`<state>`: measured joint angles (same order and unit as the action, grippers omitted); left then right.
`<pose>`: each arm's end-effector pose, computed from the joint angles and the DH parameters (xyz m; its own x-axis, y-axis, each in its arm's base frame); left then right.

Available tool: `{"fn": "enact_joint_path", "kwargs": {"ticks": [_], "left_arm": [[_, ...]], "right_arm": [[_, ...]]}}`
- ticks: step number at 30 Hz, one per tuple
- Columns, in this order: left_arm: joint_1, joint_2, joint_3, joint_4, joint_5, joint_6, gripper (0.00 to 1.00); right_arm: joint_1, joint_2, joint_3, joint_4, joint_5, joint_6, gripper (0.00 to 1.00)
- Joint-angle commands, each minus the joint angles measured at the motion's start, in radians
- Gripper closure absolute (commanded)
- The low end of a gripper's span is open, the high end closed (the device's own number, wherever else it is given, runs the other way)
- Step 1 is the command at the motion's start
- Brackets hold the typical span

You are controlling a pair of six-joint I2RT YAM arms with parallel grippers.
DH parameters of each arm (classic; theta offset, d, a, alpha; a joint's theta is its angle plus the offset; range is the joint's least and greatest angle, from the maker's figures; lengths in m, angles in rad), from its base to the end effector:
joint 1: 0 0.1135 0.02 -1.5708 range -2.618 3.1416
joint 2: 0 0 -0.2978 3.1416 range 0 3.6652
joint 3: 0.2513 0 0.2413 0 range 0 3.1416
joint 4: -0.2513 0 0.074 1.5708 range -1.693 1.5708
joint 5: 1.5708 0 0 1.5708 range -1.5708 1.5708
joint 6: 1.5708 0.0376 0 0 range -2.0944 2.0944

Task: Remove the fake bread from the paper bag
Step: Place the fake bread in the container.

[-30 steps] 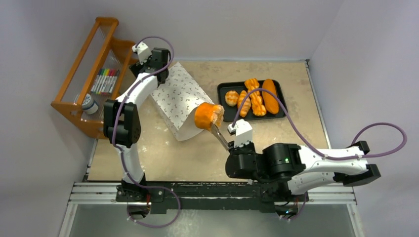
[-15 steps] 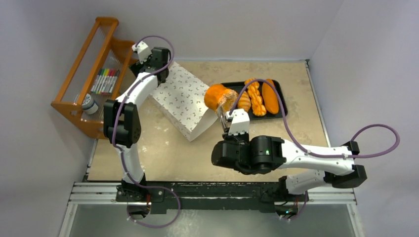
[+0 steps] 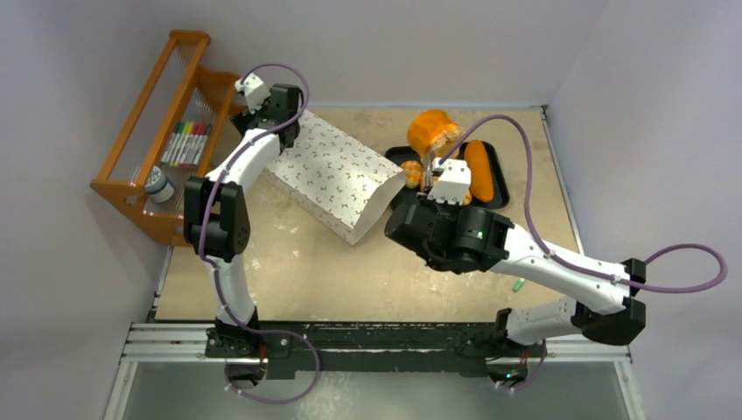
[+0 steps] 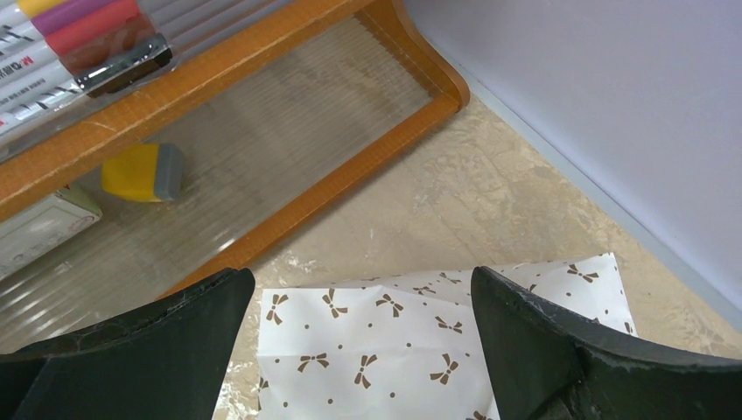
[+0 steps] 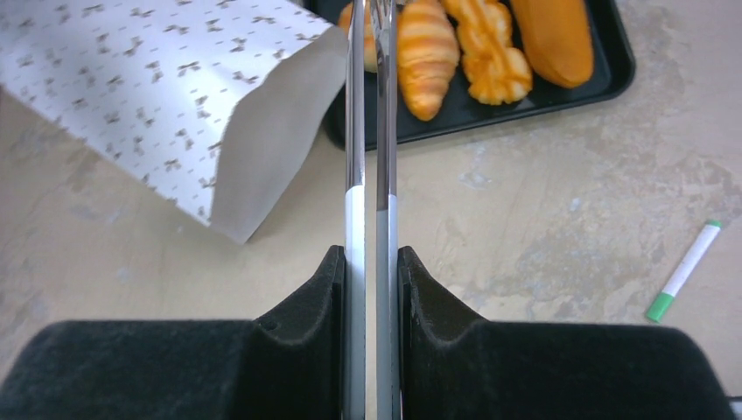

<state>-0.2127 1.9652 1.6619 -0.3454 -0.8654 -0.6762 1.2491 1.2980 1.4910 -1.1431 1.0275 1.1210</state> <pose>0.4496 -0.0678 0.3165 -0.1751 -0.3773 -0.9094 -0.7254 0.6740 -0.1399 0.0976 0.1909 0.4280 -0.4117 0.2370 -0.8800 0.0868 0.9714 0.2210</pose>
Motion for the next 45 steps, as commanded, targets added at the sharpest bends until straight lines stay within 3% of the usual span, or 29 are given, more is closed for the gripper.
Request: {"fn": "enact_joint_path", "kwargs": {"ticks": [1, 5, 12, 18, 38, 45], "left_arm": [[-0.009, -0.047, -0.015, 0.039, 0.013, -0.036, 0.00], [-0.017, -0.049, -0.019, 0.043, 0.014, -0.040, 0.00], [-0.019, -0.062, -0.033, 0.058, 0.016, -0.041, 0.00], [-0.019, -0.071, -0.049, 0.073, 0.009, -0.030, 0.00], [-0.019, -0.071, -0.074, 0.099, 0.011, -0.026, 0.00], [-0.019, -0.075, -0.075, 0.100, 0.011, -0.025, 0.00]], "right_arm": [[-0.096, -0.077, -0.086, 0.128, 0.029, -0.006, 1.00], [-0.218, -0.178, -0.224, 0.426, -0.058, -0.206, 1.00], [-0.387, -0.145, -0.297, 0.606, -0.172, -0.302, 1.00], [-0.554, -0.160, -0.406, 0.804, -0.366, -0.359, 1.00], [-0.671, -0.139, -0.588, 0.877, -0.504, -0.239, 0.96], [-0.671, -0.133, -0.605, 0.871, -0.518, -0.214, 0.80]]}}
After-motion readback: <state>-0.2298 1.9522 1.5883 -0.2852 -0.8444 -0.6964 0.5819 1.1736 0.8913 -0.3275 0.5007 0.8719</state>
